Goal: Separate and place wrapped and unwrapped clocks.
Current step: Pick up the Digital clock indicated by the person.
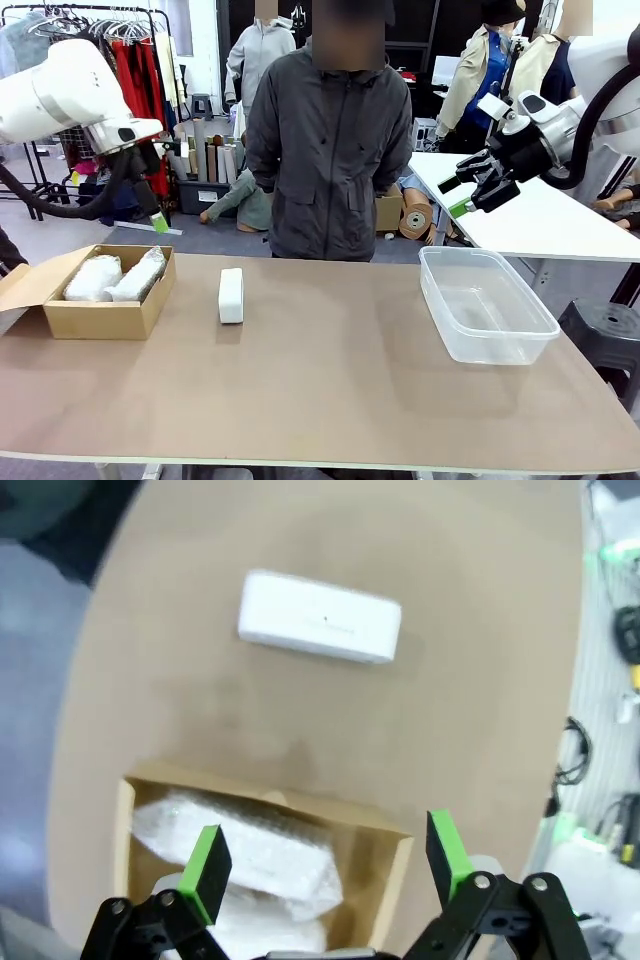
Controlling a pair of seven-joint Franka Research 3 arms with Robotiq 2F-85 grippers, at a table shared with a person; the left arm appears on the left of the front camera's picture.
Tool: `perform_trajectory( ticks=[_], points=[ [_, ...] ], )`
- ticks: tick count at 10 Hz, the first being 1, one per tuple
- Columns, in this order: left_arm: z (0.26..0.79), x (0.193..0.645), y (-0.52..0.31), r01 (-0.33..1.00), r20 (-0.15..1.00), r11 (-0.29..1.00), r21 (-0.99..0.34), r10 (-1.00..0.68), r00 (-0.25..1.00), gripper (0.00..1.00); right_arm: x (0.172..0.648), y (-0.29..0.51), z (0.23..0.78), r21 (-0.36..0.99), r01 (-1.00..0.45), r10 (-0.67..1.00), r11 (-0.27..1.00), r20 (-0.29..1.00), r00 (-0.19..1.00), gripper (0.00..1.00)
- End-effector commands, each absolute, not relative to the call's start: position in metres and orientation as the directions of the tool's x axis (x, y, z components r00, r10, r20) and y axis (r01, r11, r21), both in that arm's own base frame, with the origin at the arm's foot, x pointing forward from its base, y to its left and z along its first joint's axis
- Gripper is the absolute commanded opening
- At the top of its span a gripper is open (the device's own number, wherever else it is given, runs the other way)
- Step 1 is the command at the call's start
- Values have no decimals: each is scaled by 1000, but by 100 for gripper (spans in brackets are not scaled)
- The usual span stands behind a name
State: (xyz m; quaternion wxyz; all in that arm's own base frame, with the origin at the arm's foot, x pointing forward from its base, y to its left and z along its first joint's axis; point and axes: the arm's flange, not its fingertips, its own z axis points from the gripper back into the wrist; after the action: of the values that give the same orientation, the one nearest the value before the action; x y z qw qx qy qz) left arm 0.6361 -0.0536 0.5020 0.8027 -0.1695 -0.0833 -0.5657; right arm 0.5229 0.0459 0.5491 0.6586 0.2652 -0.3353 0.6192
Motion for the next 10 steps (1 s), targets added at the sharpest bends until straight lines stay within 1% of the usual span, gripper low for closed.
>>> perform_trajectory(
  ticks=[1, 3, 5, 6, 8, 9, 10],
  points=[
    [521, 630, -48, 986, 489, 145, -77, -856, 164, 100, 522, 47, 552, -68, -994, 638, 89, 770, 4, 100],
    [540, 622, -31, 998, 598, 62, 23, -800, 36, 100, 522, 47, 552, -68, -994, 638, 89, 770, 4, 100],
    [554, 615, -16, 996, 683, 16, 86, -729, -47, 100, 522, 47, 552, -68, -994, 638, 89, 770, 4, 100],
    [561, 611, -9, 994, 707, -8, 109, -702, -84, 100, 522, 47, 552, -68, -994, 638, 89, 770, 4, 100],
    [563, 603, 3, 993, 757, -54, 106, -643, -116, 100, 522, 47, 552, -68, -994, 638, 89, 770, 4, 100],
    [561, 600, 7, 993, 769, -62, 97, -629, -114, 100, 522, 47, 552, -68, -994, 638, 89, 770, 4, 100],
    [559, 600, 11, 995, 770, -42, 89, -630, -96, 100, 522, 47, 552, -68, -994, 638, 89, 770, 4, 100]
  ],
)
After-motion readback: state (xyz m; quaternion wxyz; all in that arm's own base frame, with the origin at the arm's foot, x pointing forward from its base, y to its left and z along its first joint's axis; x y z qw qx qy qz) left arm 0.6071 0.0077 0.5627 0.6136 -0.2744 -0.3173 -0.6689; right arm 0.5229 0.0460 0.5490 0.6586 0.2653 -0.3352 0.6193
